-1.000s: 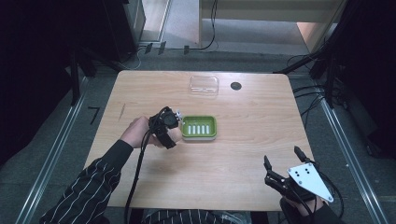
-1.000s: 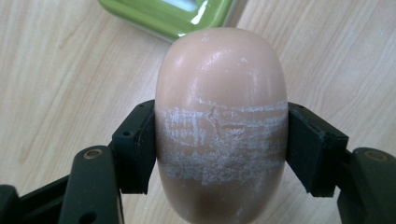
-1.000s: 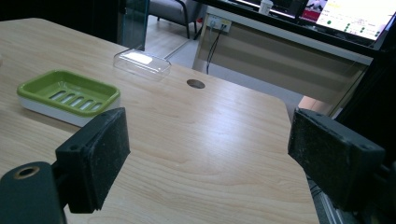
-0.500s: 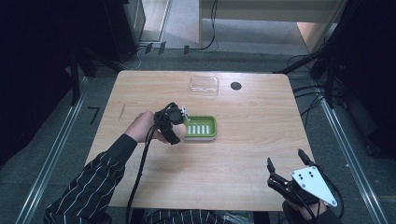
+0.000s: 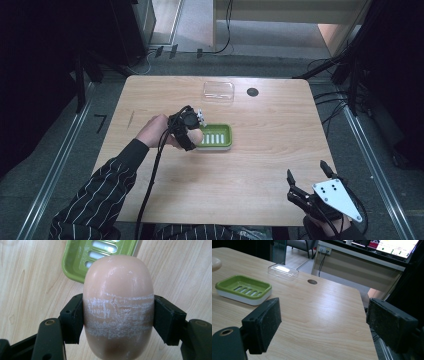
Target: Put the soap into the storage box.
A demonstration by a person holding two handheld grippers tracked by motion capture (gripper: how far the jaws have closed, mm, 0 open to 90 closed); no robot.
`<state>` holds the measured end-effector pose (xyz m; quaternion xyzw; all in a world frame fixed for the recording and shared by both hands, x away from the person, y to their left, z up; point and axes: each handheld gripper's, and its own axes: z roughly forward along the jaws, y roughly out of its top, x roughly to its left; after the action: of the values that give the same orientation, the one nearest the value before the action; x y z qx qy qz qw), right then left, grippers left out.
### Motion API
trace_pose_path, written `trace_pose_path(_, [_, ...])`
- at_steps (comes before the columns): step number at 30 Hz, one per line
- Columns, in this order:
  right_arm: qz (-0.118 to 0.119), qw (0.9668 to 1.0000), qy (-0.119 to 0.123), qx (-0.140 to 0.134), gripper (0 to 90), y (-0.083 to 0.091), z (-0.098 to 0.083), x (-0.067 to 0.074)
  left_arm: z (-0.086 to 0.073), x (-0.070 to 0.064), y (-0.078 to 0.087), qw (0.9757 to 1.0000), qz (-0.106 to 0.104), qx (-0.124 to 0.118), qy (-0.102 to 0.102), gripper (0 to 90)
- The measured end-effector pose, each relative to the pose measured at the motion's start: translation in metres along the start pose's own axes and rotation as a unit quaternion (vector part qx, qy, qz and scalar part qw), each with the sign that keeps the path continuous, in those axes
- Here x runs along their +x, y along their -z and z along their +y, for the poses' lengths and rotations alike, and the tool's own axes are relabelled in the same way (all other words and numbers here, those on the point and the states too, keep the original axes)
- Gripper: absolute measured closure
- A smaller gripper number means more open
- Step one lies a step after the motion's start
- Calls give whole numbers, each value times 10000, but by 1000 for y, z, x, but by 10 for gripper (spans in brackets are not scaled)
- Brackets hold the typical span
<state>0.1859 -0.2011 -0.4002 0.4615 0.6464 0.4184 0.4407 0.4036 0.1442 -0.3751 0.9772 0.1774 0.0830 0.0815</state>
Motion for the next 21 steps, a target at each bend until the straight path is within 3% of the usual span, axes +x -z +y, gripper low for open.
trace_pose_path(6, [-19,10000,-21,8,134,1,0,0,4,5,5,9999,91,-127,8,335])
trace_pose_path(10, [-23,10000,-3,6,134,1,0,-1,10,6,6,9998,139,-91,-142,335])
trace_pose_path(21, [-63,10000,-20,20,134,3,-1,-2,18,12,6,9995,175,-148,-225,335])
